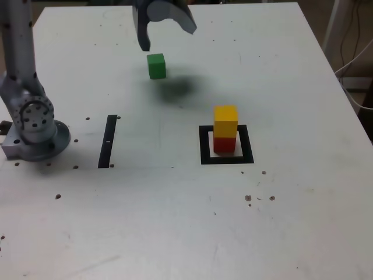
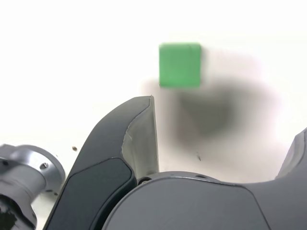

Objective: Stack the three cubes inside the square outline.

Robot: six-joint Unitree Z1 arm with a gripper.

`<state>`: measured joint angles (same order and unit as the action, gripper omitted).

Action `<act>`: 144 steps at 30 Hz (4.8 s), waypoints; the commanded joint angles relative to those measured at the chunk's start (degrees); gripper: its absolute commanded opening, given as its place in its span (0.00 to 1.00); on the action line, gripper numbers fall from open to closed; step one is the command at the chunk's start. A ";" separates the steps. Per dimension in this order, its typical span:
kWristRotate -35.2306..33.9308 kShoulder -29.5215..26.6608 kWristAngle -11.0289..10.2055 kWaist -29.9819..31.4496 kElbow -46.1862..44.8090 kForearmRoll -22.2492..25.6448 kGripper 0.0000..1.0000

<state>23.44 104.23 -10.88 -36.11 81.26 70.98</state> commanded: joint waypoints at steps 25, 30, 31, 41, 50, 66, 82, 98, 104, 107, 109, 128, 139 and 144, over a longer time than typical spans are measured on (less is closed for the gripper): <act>3.18 10.15 1.92 -4.21 -5.19 -6.84 0.87; 4.78 10.20 3.45 -4.22 -5.77 -9.67 0.77; 4.91 10.14 3.53 -4.25 -5.85 -10.17 0.76; 4.01 10.81 2.74 -4.92 -7.55 -15.04 0.74; 3.36 9.69 0.26 -5.69 -7.94 -16.74 0.74; 3.39 9.02 2.10 -5.10 -7.89 -15.11 0.53; 3.66 7.40 1.38 -5.01 -7.64 -15.23 0.28; -6.99 -1.52 6.59 17.10 1.64 0.94 0.26; -13.18 -1.48 6.80 26.87 8.91 7.06 0.26; -15.75 -0.99 7.61 30.27 10.97 8.38 0.26; -17.32 -0.55 8.12 32.25 12.01 9.03 0.26; -24.34 5.28 9.32 42.29 17.93 10.49 0.26; -25.73 7.37 9.18 43.75 17.50 10.34 0.26; -25.70 7.53 8.68 43.19 16.68 10.32 0.26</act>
<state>-2.20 111.35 -2.11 7.18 98.09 81.32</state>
